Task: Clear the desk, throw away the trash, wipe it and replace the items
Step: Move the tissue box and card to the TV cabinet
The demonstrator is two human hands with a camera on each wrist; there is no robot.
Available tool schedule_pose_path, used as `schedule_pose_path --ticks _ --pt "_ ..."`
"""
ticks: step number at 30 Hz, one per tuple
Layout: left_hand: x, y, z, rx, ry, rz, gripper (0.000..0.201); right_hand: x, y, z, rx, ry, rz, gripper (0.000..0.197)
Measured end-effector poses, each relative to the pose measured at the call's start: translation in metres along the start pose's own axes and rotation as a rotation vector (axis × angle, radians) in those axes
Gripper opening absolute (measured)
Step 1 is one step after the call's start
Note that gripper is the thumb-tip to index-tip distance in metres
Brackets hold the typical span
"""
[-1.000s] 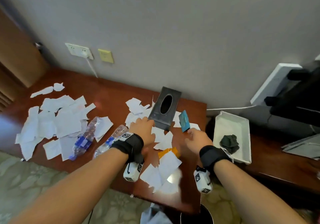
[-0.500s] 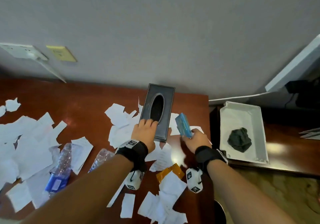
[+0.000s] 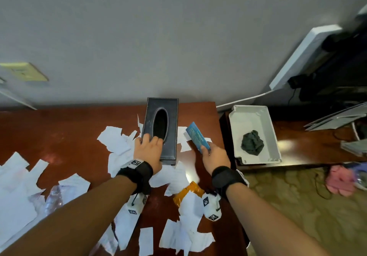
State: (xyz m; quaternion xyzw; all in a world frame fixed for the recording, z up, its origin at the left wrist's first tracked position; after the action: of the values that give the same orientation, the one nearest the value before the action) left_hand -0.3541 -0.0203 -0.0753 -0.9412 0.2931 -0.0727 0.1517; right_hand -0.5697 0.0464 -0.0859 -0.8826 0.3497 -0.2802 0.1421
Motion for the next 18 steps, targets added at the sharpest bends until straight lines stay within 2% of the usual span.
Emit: schedule_pose_path --ticks 5,9,14,18 --pt "-0.004 -0.022 -0.043 -0.081 0.033 0.091 0.051 0.001 -0.030 -0.043 -0.079 0.030 -0.017 0.036" --pt "-0.028 -0.035 -0.091 -0.175 0.075 0.196 0.053 -0.010 -0.055 -0.077 -0.151 0.034 -0.016 0.035" --pt "-0.093 -0.055 -0.130 -0.190 0.110 0.315 0.055 -0.049 -0.080 -0.119 -0.218 0.066 0.007 0.035" --pt "-0.161 -0.064 -0.135 -0.188 0.113 0.400 0.056 -0.113 -0.096 -0.158 -0.288 0.088 0.070 0.037"
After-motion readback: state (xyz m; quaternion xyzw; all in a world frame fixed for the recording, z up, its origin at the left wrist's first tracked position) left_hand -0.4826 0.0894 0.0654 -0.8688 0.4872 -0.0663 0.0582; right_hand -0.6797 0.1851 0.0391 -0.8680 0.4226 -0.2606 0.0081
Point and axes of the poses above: each hand's wrist, its own y-axis towards the middle knuckle, its own z-axis out of the palm, x = y × z, the point moved 3 cm from there along y, towards the middle knuckle, and after that the axes turned 10 degrees about z, right-handed, at the moved point
